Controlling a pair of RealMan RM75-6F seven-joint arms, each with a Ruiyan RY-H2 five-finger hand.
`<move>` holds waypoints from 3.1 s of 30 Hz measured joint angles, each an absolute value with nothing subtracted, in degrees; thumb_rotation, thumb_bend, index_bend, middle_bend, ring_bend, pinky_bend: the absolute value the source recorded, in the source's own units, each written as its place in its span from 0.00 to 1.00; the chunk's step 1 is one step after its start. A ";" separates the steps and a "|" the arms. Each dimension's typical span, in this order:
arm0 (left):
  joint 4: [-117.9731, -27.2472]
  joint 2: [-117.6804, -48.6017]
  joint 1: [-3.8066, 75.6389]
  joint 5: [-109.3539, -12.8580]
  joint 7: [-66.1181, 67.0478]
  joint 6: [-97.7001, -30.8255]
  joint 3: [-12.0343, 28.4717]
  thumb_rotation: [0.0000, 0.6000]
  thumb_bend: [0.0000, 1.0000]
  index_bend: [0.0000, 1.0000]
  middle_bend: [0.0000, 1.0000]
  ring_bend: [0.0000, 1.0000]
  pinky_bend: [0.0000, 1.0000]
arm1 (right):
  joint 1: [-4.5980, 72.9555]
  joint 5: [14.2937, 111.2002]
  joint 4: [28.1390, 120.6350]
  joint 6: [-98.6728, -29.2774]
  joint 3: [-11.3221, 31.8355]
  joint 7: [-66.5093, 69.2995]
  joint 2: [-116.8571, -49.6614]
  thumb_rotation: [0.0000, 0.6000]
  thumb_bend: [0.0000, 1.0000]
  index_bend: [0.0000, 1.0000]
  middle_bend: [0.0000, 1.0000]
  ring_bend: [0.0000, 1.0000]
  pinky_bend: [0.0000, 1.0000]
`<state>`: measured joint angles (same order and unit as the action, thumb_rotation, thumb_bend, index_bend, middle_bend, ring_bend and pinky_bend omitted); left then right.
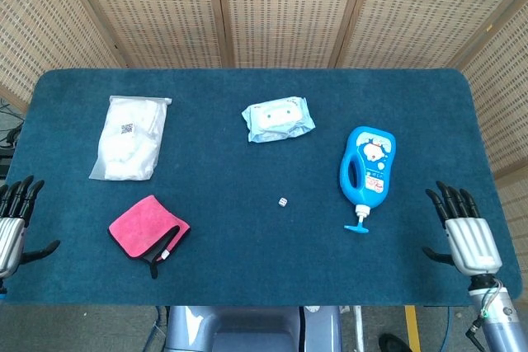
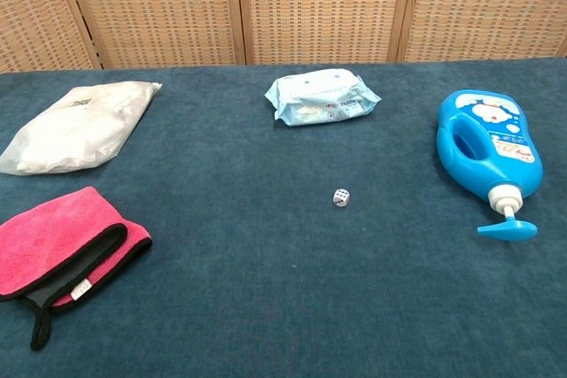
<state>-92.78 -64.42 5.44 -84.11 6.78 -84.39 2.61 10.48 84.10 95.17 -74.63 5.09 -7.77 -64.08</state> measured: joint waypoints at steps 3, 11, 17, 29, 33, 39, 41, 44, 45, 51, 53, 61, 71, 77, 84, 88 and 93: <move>-92.81 -64.57 5.72 -83.32 7.13 -83.94 3.01 1.00 0.00 0.00 0.00 0.00 0.00 | 14.73 82.44 95.97 -68.69 6.91 -8.02 -63.58 1.00 0.00 0.13 0.00 0.00 0.00; -92.57 -64.76 6.16 -81.38 7.31 -82.69 3.68 1.00 0.00 0.00 0.00 0.00 0.00 | 27.34 71.01 95.91 -51.01 12.37 -10.03 -65.64 1.00 0.07 0.30 0.00 0.00 0.00; -92.32 -64.80 6.61 -80.51 7.22 -81.95 4.14 1.00 0.00 0.00 0.00 0.00 0.00 | 36.77 59.02 91.65 -43.40 14.68 -13.02 -73.08 1.00 0.22 0.38 0.00 0.00 0.00; -91.90 -64.96 6.75 -80.15 6.98 -81.65 4.16 1.00 0.00 0.00 0.00 0.00 0.00 | 45.41 45.32 83.07 -43.72 13.97 -22.97 -86.39 1.00 0.34 0.39 0.00 0.00 0.00; -91.97 -64.94 6.68 -80.29 6.91 -81.85 4.09 1.00 0.00 0.00 0.00 0.00 0.00 | 47.04 43.61 82.99 -45.46 13.17 -25.65 -88.45 1.00 0.34 0.39 0.00 0.00 0.00; -92.10 -64.88 6.68 -80.35 6.95 -81.84 4.00 1.00 0.00 0.00 0.00 0.00 0.00 | 48.64 42.58 83.88 -47.71 12.42 -28.47 -90.55 1.00 0.35 0.39 0.00 0.00 0.00; -92.14 -64.85 6.68 -80.31 6.86 -81.83 4.02 1.00 0.00 0.00 0.00 0.00 0.00 | 49.06 41.98 84.01 -48.48 12.24 -29.22 -91.35 1.00 0.35 0.39 0.00 0.00 0.00; -92.09 -64.78 6.72 -80.18 6.75 -81.72 4.06 1.00 0.00 0.00 0.00 0.00 0.00 | 49.73 40.70 84.05 -49.27 11.92 -30.34 -92.57 1.00 0.35 0.39 0.00 0.00 0.00; -92.09 -64.76 6.73 -80.17 6.72 -81.71 4.06 1.00 0.00 0.00 0.00 0.00 0.00 | 49.99 40.24 84.06 -49.53 11.81 -30.69 -93.04 1.00 0.35 0.39 0.00 0.00 0.00; -92.13 -64.61 6.78 -80.12 6.45 -81.62 4.08 1.00 0.00 0.00 0.00 0.00 0.00 | 51.41 38.65 83.58 -50.52 11.49 -32.33 -95.21 1.00 0.36 0.39 0.00 0.00 0.00; -92.17 -64.56 6.82 -80.06 6.39 -81.55 4.10 1.00 0.00 0.00 0.00 0.00 0.00 | 51.81 38.06 83.25 -50.71 11.54 -32.79 -95.68 1.00 0.36 0.39 0.00 0.00 0.00; -92.22 -64.23 6.82 -79.98 5.71 -81.50 4.15 1.00 0.00 0.00 0.00 0.00 0.00 | 53.62 34.00 81.59 -51.27 11.82 -34.91 -97.83 1.00 0.36 0.39 0.00 0.00 0.00; -92.28 -63.81 6.78 -79.94 4.84 -81.57 4.24 1.00 0.00 0.00 0.00 0.00 0.00 | 54.84 32.33 79.41 -51.51 11.68 -35.74 -99.65 1.00 0.37 0.43 0.00 0.00 0.00; -92.32 -63.69 6.84 -79.82 4.66 -81.41 4.26 1.00 0.00 0.00 0.00 0.00 0.00 | 55.15 32.43 78.00 -51.53 11.85 -35.42 -100.61 1.00 0.44 0.47 0.00 0.00 0.00; -92.40 -63.57 6.85 -79.66 4.45 -81.38 4.33 1.00 0.00 0.00 0.00 0.00 0.00 | 55.42 32.61 77.02 -51.69 11.77 -35.53 -101.29 1.00 0.47 0.50 0.00 0.00 0.00; -92.47 -63.48 6.78 -79.74 4.35 -81.50 4.28 1.00 0.00 0.00 0.00 0.00 0.00 | 55.24 33.32 78.72 -52.06 12.07 -35.06 -100.44 1.00 0.47 0.50 0.00 0.00 0.00; -92.46 -63.45 6.74 -79.68 4.17 -81.55 4.29 1.00 0.00 0.00 0.00 0.00 0.00 | 54.86 35.02 84.47 -53.22 13.19 -34.18 -97.20 1.00 0.47 0.50 0.00 0.00 0.00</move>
